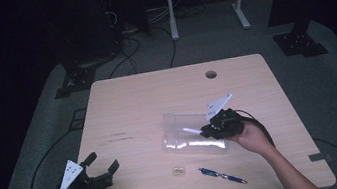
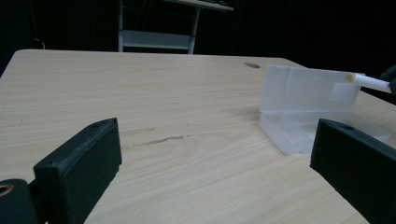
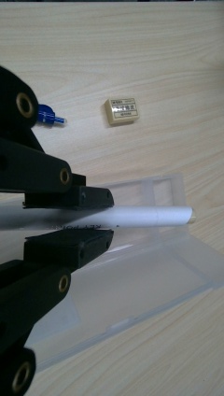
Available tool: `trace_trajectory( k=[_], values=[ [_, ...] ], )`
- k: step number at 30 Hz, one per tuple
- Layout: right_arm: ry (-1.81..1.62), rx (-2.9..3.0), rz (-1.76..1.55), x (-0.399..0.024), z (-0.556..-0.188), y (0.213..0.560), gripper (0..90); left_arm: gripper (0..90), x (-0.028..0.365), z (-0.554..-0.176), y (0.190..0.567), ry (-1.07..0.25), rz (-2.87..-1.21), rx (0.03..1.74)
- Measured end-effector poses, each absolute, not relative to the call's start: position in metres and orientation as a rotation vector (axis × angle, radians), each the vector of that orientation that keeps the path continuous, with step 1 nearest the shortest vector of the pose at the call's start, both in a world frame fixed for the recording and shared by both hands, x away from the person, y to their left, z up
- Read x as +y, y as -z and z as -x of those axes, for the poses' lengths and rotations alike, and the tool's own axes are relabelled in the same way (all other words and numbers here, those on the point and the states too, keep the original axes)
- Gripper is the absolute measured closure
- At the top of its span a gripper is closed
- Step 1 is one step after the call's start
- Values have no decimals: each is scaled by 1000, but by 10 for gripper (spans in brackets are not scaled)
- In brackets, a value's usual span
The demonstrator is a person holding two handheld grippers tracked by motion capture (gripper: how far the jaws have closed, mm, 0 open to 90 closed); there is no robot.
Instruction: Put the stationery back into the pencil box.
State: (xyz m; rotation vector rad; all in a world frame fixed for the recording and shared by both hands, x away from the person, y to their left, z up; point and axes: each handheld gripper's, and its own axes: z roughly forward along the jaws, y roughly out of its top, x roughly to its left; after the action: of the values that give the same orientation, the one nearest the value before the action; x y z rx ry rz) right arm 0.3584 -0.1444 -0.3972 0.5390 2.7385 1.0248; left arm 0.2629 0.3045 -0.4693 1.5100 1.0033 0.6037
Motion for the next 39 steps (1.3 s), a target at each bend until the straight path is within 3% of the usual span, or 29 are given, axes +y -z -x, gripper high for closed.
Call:
trace_trajectory(
  k=[39],
  values=[
    [-988,2783,-598,-119,-387,429,781,11,303,-263,469,-605,-1522,990]
  ],
)
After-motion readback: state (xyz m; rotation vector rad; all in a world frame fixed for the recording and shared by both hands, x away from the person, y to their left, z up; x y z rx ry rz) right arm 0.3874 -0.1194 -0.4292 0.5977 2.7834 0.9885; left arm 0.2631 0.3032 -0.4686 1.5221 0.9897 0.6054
